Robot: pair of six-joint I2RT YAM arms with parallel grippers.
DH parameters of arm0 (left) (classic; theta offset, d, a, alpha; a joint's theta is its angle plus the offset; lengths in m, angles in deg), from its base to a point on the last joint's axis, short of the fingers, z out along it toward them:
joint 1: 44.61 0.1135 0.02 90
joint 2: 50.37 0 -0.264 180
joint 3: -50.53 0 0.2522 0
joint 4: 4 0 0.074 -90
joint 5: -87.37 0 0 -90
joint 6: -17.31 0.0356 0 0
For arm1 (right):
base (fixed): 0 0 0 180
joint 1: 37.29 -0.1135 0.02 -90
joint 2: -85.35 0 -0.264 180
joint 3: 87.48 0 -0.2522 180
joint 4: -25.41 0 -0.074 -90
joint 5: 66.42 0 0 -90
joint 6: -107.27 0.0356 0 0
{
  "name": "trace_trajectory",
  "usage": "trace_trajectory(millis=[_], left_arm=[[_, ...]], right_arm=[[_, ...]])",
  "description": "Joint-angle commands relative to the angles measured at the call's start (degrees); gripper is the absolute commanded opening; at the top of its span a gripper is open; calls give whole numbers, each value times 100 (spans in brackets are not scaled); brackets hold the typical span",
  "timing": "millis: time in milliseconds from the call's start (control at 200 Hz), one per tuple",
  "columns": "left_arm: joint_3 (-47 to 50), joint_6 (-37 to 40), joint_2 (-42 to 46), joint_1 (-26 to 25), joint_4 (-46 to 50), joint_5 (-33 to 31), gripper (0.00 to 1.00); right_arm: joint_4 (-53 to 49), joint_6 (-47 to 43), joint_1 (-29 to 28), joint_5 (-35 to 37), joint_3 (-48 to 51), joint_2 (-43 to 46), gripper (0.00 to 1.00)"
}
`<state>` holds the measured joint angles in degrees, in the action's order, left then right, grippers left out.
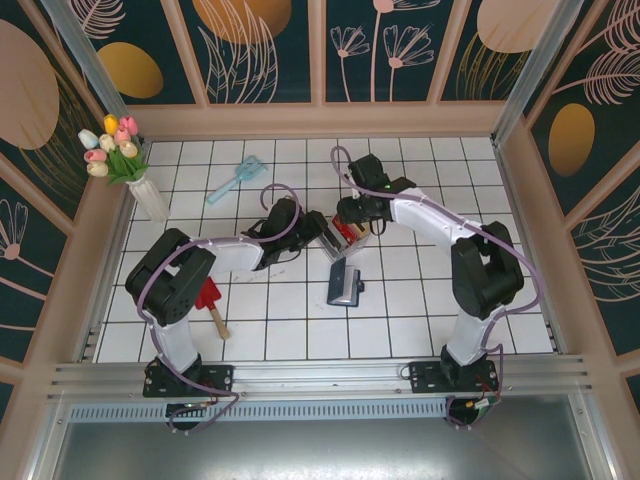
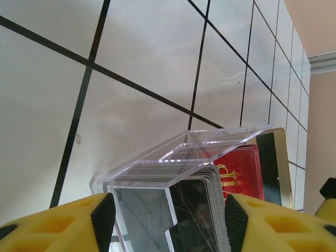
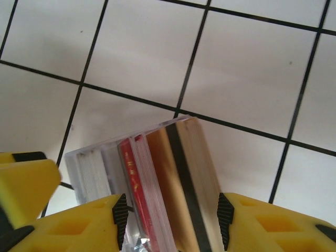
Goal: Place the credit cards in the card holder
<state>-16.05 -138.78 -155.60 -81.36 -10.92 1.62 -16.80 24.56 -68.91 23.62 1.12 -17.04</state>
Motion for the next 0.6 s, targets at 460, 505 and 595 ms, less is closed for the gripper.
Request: trace_trajectory(millis=[460,505,595], left_arm=[[156,-324,-283,19,-289,147,54],[179,-333,-285,15,-310,147,53],[217,-335,-281,13,-300,138,53]], right_arm=[[-160,-454,-476,915,-211,-529,48],[-228,-473,-534,1031,-259,-600,48],[-203,-500,-608,1339,-234,-682,48]])
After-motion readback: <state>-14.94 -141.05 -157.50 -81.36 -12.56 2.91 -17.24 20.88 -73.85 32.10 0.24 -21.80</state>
